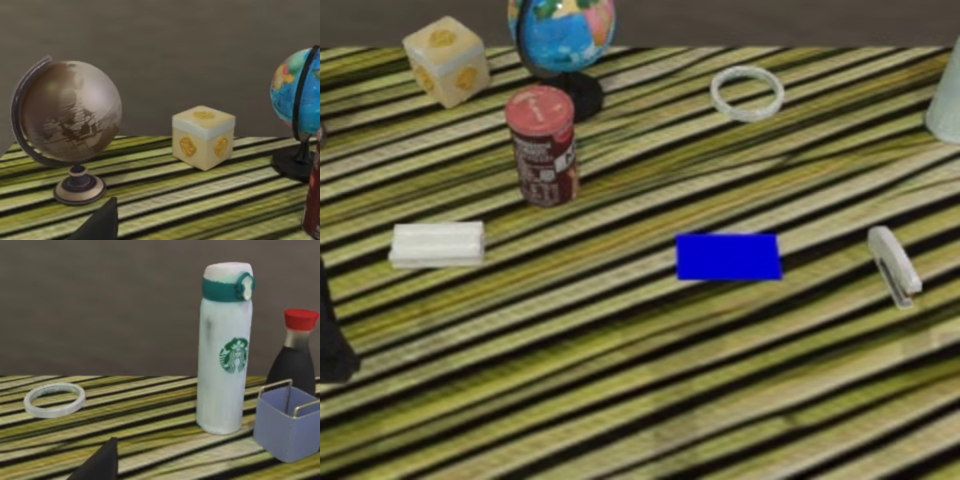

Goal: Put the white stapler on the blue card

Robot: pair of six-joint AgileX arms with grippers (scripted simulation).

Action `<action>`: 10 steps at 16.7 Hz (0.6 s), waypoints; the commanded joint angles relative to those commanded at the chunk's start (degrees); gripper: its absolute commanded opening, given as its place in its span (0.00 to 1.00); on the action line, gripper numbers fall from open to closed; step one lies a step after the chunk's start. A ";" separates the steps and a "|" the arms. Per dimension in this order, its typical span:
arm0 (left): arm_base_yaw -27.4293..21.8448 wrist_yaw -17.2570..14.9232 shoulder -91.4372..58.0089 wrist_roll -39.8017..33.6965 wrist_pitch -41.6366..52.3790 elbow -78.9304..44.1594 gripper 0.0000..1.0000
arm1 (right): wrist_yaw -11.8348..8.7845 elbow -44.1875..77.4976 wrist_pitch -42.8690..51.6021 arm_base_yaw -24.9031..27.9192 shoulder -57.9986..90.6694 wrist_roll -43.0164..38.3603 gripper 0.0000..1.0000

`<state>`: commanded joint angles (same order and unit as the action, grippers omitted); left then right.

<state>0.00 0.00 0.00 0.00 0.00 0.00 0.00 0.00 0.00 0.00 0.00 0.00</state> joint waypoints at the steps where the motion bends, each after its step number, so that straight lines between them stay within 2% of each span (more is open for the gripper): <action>1: 0.00 0.00 0.00 0.00 0.00 0.00 1.00 | 0.00 0.00 0.00 0.00 0.00 0.00 1.00; 5: 0.00 0.00 0.00 0.00 0.00 0.00 1.00 | -0.11 3.48 2.65 0.47 3.48 -0.07 1.00; 10: 0.00 0.00 0.00 0.00 0.00 0.00 1.00 | -0.21 20.24 14.32 2.15 21.52 -0.22 1.00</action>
<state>0.00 0.00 0.00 0.00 0.00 0.00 -0.21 20.24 14.32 2.15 21.52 -0.22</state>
